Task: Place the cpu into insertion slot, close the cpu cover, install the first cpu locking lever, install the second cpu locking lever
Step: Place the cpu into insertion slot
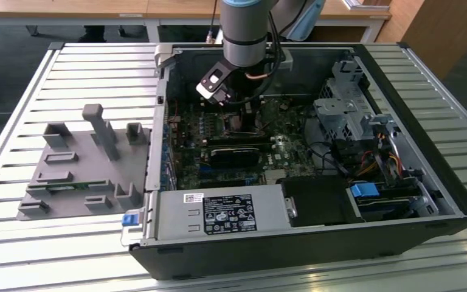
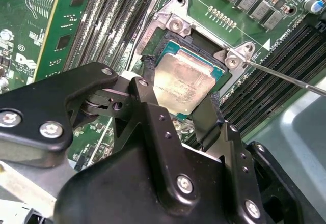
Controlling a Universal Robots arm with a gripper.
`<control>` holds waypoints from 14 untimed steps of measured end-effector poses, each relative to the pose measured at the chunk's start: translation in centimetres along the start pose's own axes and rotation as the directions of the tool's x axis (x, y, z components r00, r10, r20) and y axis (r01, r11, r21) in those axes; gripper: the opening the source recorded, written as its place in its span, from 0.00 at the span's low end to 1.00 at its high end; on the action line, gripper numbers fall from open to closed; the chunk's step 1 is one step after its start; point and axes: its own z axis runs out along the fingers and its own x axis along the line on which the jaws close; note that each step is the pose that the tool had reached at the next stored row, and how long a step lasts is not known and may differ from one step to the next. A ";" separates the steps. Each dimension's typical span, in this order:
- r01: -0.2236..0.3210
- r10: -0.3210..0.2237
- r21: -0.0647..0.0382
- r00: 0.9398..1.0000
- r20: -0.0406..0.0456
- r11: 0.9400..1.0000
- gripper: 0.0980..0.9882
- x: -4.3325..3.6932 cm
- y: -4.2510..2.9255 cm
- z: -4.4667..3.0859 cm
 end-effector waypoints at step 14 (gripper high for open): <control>-0.006 0.006 0.000 1.000 -0.002 1.000 0.50 0.01 -0.13 0.19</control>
